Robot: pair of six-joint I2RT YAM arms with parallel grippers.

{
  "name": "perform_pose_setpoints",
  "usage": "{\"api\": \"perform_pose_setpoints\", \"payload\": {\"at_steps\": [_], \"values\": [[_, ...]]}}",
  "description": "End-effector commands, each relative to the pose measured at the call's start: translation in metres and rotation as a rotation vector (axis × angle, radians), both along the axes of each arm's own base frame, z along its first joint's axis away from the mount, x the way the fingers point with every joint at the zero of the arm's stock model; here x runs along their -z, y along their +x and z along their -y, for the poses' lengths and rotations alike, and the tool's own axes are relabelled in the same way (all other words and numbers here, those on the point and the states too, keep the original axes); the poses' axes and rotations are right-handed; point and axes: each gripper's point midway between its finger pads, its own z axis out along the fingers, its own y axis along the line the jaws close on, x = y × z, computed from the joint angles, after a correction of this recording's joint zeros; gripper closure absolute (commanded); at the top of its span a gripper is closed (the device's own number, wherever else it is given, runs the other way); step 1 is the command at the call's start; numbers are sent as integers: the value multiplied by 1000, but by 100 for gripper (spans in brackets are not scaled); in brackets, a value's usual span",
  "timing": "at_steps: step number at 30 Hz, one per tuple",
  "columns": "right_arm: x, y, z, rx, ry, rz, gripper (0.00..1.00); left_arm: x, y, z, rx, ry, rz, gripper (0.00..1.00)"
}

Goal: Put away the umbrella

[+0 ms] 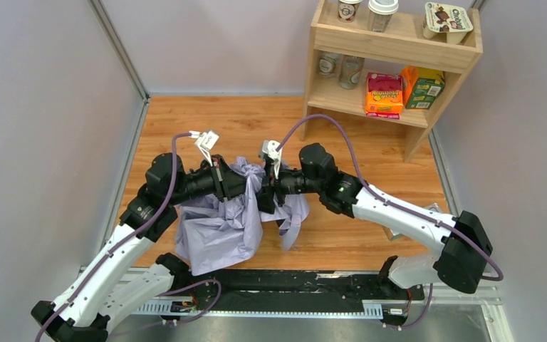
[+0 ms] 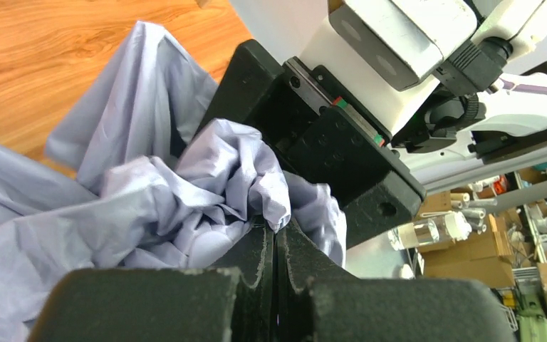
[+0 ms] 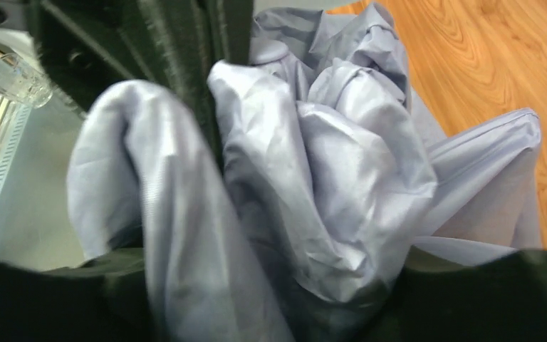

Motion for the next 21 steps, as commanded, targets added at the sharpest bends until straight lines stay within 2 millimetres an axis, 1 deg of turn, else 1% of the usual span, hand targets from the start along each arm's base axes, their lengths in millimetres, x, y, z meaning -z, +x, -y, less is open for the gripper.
{"api": "perform_pose_setpoints", "payload": {"at_steps": [1,2,3,4,5,6,7,8,9,10,11,12,13,14,15,16,17,18,19,20,21], "values": [[-33,-19,2,-80,148,46,48,-59,-24,7,126,-160,164,100],[-34,-20,3,-73,155,39,59,-62,-24,7,131,-168,171,100],[-34,-20,5,-68,156,37,67,-63,-25,7,135,-171,174,100],[-33,-21,6,-65,158,31,74,-62,-24,8,132,-172,164,97],[-33,-20,8,-51,158,26,85,-65,-23,7,129,-171,175,83],[-32,-19,9,-33,154,19,96,-62,-21,6,108,-158,163,73],[-31,-17,12,-13,148,14,100,-69,-19,4,90,-148,197,46],[-31,-15,15,10,146,13,100,-71,-17,-2,52,-120,189,31],[-28,-10,18,44,138,10,100,-73,-16,-7,26,-88,226,30],[-26,-6,22,76,133,7,100,-80,-13,-18,-46,-57,224,30],[-24,0,26,115,130,1,100,-82,0,-30,-149,-14,256,30],[-20,5,31,149,126,-12,100,-85,-2,-48,-231,29,243,29],[-22,10,37,179,136,-22,100,-85,13,-70,-381,72,252,29],[-18,16,43,205,145,-34,100,-85,4,-87,-431,96,260,29],[-21,22,50,233,168,-43,100,-84,4,-107,-516,133,286,30],[-23,25,55,250,187,-52,100,-80,1,-114,-535,146,296,32],[-27,25,60,249,208,-52,100,-73,-2,-127,-584,176,299,33],[-30,24,63,248,218,-47,100,-63,-3,-129,-586,199,286,31],[-33,22,66,240,222,-37,100,-50,-7,-134,-593,230,255,26],[-36,19,68,221,222,-20,100,-34,-6,-136,-599,254,220,24],[-38,16,70,201,225,-10,100,-24,-10,-136,-595,250,188,20]]}}
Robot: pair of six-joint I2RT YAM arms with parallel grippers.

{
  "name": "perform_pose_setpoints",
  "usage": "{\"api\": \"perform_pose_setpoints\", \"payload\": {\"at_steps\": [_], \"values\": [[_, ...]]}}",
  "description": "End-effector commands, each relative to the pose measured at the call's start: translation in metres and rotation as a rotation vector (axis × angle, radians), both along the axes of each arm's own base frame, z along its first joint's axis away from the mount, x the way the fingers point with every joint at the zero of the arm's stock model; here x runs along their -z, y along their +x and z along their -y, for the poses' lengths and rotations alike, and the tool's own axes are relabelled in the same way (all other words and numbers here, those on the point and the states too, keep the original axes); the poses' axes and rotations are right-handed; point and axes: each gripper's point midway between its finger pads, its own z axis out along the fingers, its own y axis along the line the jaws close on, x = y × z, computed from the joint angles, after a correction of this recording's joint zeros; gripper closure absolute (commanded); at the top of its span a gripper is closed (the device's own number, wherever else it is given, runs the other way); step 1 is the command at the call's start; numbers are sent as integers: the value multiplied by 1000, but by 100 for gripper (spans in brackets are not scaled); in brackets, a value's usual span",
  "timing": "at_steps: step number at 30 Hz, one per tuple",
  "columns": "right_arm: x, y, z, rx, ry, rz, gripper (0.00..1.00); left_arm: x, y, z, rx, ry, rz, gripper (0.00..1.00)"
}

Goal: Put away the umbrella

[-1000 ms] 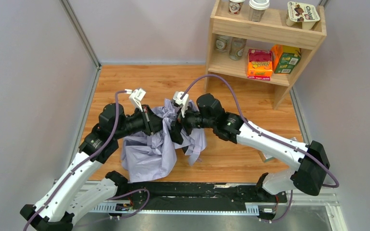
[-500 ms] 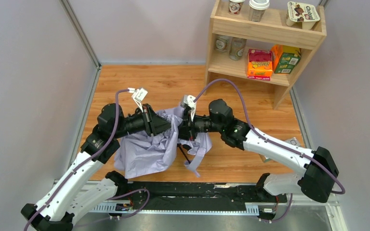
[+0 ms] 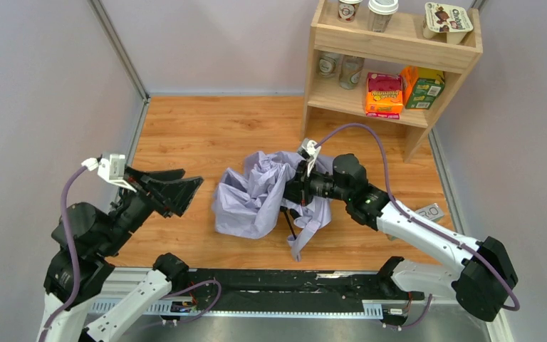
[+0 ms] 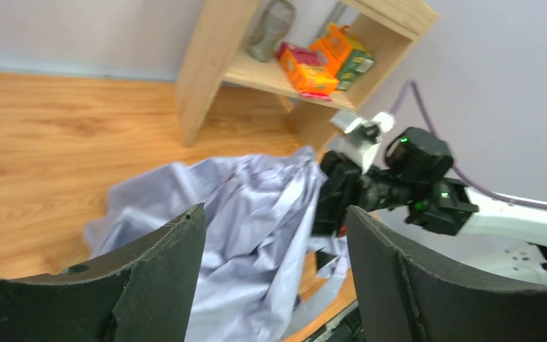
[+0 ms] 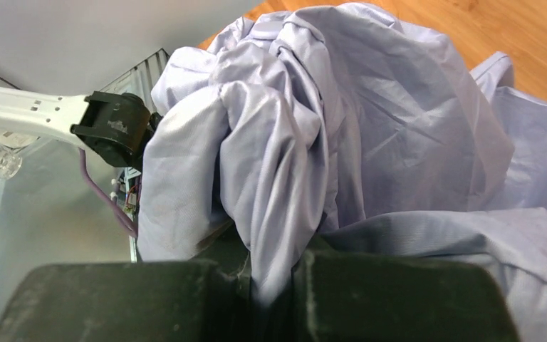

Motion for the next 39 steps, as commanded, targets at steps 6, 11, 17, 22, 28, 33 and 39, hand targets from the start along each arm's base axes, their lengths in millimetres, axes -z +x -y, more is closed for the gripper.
{"api": "perform_pose_setpoints", "payload": {"at_steps": [6,11,17,22,28,33,39], "values": [[-78,-17,19,-102,200,162,100,113,17,-8,-110,48,-231,14],[-87,-27,25,-137,222,168,100,125,29,8,-87,-3,-276,14],[-82,-29,18,-179,226,113,100,65,17,94,405,-213,-101,37],[-88,-33,9,-241,281,76,100,46,15,145,682,-253,-75,55],[-76,-25,5,-215,255,25,100,28,-1,153,745,-241,28,48],[-74,-23,8,-217,248,15,100,61,7,132,574,-79,-79,36],[-68,-25,15,-302,211,-57,100,83,5,81,346,101,-83,21]]}}
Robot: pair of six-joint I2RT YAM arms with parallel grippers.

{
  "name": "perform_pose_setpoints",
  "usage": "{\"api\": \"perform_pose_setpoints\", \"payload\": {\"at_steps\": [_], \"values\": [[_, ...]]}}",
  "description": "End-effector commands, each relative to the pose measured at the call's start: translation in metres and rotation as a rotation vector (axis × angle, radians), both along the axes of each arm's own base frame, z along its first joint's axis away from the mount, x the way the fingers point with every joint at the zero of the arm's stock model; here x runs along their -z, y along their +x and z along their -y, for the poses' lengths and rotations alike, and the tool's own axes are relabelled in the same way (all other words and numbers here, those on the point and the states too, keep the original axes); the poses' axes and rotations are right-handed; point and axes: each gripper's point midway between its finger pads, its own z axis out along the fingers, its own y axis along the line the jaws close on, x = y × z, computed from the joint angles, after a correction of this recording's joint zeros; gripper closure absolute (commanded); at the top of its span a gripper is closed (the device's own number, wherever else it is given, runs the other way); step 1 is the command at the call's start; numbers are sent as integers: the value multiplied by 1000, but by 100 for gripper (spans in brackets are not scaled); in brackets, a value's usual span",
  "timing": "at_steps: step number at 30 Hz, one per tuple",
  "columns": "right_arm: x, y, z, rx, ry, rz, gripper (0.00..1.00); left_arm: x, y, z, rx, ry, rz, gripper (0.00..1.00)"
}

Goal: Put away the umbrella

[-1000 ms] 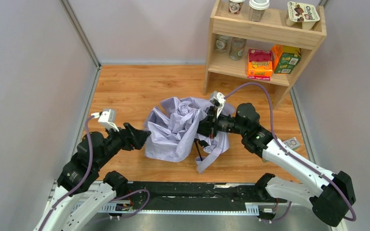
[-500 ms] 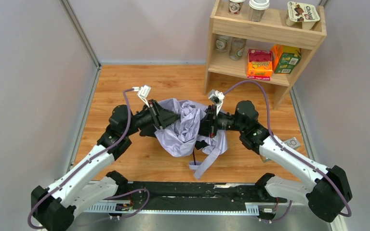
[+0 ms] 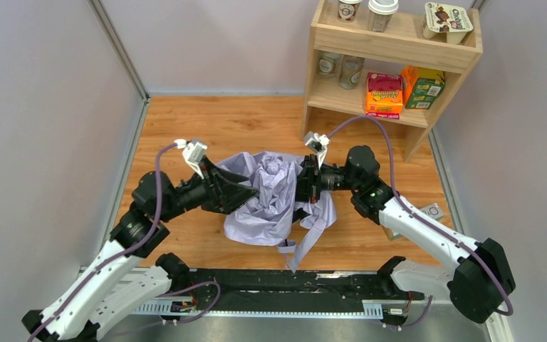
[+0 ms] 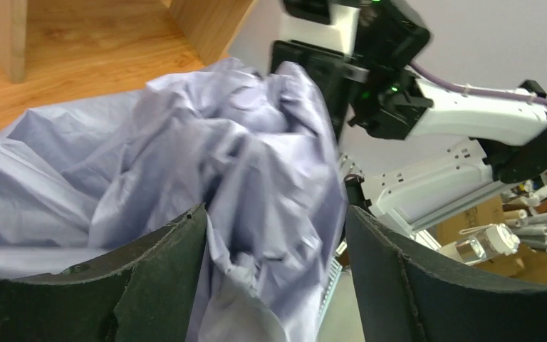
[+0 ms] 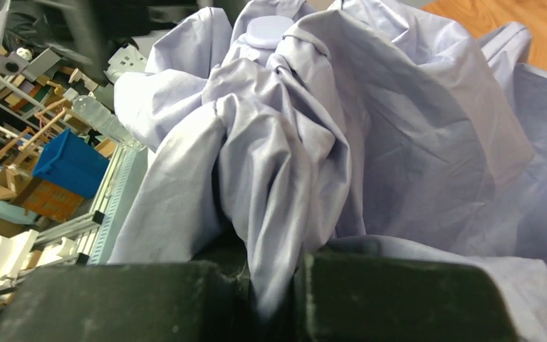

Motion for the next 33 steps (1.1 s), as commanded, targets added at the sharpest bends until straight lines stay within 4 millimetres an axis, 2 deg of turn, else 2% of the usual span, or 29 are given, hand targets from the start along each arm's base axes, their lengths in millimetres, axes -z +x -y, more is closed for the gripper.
{"api": "perform_pose_setpoints", "payload": {"at_steps": [1,4,5,8,14,15,16,17,18,19,20,24,28,31,33], "values": [[-18,1,1,-64,12,0,100,5,-15,-35,-85,138,73,21],[-20,-4,1,-92,19,2,100,1,-16,-42,-115,144,64,21],[-20,-3,2,-83,15,5,100,6,-15,-47,-143,168,40,21],[-20,0,3,-62,9,13,100,5,-18,-61,-198,175,14,20],[-23,3,2,-54,9,16,100,22,-25,-78,-287,104,-110,20],[-25,2,1,-64,12,15,100,29,-24,-76,-283,109,-124,20],[-27,1,1,-73,19,16,100,23,-25,-71,-259,80,-98,20],[-27,-1,0,-85,18,13,100,31,-24,-66,-239,81,-96,20],[-27,-1,0,-92,17,12,100,16,-24,-57,-197,23,-34,20],[-27,-1,0,-95,15,10,100,21,-21,-50,-173,15,-10,20],[-27,-1,-1,-99,14,10,100,9,-18,-42,-145,-30,42,20],[-28,-2,-1,-113,15,4,100,-2,-5,-14,-55,-39,132,20],[-23,-2,-3,-117,-11,-6,100,-40,-12,5,62,-153,246,20],[-20,-5,-7,-129,-36,-4,100,-46,-7,8,57,-199,252,20],[-20,-9,-9,-142,-40,10,100,-37,-1,19,87,-159,210,20]]}}
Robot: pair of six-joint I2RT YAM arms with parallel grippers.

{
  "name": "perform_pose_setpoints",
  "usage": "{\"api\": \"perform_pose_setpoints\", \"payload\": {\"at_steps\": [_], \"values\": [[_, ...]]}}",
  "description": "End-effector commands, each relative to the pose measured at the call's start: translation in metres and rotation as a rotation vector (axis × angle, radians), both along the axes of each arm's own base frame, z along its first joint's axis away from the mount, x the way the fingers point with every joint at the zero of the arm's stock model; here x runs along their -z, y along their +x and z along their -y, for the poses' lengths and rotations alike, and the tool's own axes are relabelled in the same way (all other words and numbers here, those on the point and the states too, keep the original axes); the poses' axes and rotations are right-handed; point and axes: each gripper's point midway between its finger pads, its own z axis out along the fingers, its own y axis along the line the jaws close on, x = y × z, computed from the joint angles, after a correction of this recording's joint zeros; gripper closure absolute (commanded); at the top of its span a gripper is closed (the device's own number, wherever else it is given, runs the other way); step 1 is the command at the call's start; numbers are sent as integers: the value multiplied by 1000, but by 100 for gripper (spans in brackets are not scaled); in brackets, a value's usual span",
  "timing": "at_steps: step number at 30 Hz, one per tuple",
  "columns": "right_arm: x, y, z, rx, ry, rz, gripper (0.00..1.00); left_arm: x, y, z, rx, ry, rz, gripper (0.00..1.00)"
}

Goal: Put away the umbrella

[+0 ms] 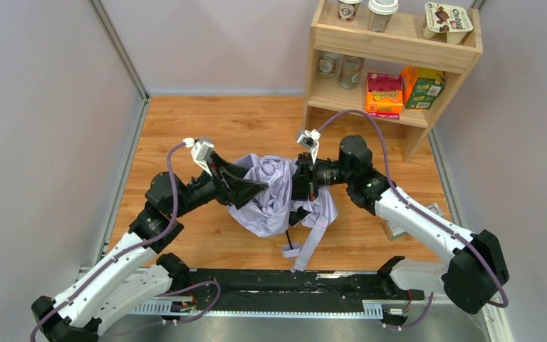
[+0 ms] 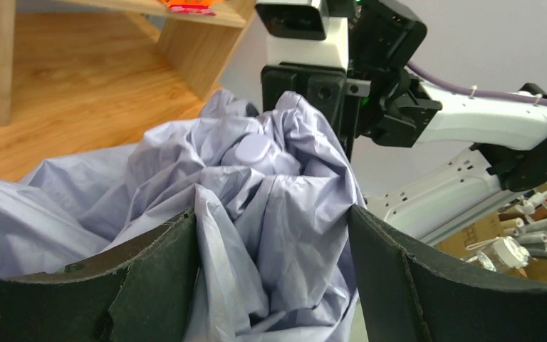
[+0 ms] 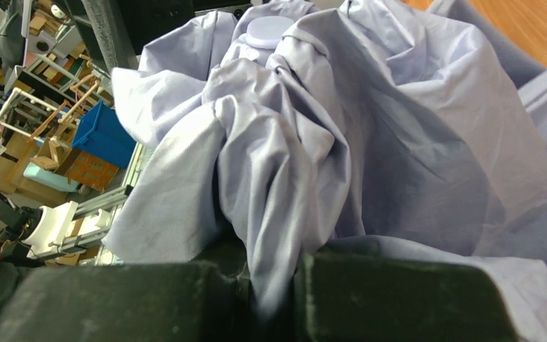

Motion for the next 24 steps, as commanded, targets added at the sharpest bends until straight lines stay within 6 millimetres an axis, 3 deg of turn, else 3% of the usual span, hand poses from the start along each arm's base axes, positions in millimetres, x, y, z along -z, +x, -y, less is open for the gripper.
{"api": "perform_pose_setpoints", "payload": {"at_steps": [1,12,14,16,19,21,24], "values": [[-28,-10,-8,-47,39,107,100,-49,-9,13,100,-104,127,20],[-18,-24,-23,-132,-54,122,100,-38,5,29,125,-57,76,21],[-17,-27,-24,-147,-62,122,100,-39,3,32,146,-69,80,28],[-18,-25,-24,-132,-64,127,100,-39,1,35,173,-69,71,41],[-20,-25,-25,-130,-63,118,100,-30,2,36,173,-43,40,70],[-21,-24,-26,-126,-69,110,100,-26,4,35,163,-40,23,84],[-18,-17,-25,-63,-100,93,100,-29,0,34,171,-71,27,97]]}}
